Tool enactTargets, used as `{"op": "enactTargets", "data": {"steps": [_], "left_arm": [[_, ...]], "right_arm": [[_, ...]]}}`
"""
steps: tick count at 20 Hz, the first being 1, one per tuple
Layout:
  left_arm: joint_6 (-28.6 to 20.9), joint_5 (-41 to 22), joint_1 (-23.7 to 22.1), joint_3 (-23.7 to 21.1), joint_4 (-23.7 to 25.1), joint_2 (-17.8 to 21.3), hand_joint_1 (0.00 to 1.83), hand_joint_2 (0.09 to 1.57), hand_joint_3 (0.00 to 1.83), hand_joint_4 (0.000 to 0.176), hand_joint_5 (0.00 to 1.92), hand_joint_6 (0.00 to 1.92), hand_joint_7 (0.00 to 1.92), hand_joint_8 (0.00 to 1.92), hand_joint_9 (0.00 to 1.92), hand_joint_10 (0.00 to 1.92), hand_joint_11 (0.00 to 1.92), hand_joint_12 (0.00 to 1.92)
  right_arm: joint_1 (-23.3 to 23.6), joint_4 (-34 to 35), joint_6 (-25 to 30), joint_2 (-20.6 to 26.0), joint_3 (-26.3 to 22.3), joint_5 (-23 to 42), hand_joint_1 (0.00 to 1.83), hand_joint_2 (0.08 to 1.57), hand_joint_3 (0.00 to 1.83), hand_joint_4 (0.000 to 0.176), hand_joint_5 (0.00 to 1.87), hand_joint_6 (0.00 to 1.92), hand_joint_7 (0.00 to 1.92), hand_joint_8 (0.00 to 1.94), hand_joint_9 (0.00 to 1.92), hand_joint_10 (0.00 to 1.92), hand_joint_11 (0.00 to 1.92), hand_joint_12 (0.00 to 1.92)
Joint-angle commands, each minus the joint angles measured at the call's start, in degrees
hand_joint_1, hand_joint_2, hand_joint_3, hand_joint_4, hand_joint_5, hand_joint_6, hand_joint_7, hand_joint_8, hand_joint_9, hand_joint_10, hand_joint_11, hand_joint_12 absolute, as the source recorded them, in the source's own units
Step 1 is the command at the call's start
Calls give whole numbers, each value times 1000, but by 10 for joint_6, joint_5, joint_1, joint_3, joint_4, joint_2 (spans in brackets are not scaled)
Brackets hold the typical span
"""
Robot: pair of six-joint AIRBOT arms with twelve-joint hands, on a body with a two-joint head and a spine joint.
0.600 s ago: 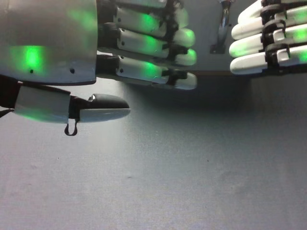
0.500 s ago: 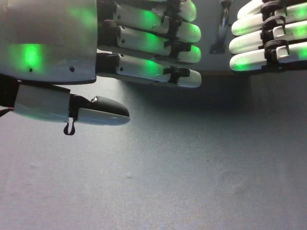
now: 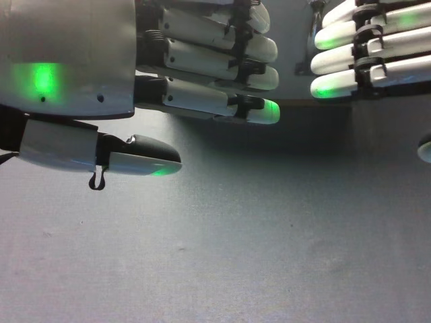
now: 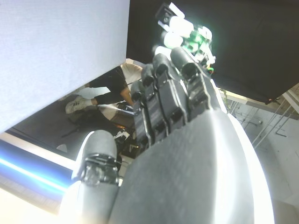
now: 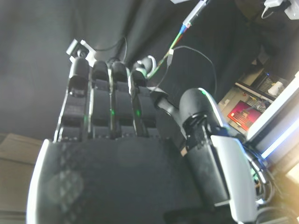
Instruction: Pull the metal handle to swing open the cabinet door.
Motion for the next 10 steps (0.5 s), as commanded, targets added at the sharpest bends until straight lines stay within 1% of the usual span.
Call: {"op": "enactTargets", "data": {"steps": [1,5,10], "left_arm": [[5,-13,-4,-2,-53,5,0,1570,13,0,391,2,403,3,350,2,0,799],[5,-13,-4,-2,-53,5,0,1571,16,0,390,1,401,1,348,0,0,802],[5,-13,-4,-2,-53,5,0,1571,12,0,379,0,388,0,341,0,0,804]], "right_arm": [[3,56,0,1,3,15,0,1571,57,0,197,1,216,0,192,0,0,606],[3,56,2,-2,4,-3,0,1571,62,0,208,4,219,1,193,0,0,586],[3,67,43,-4,0,-48,0,1571,65,0,204,3,219,2,196,2,0,596]]}}
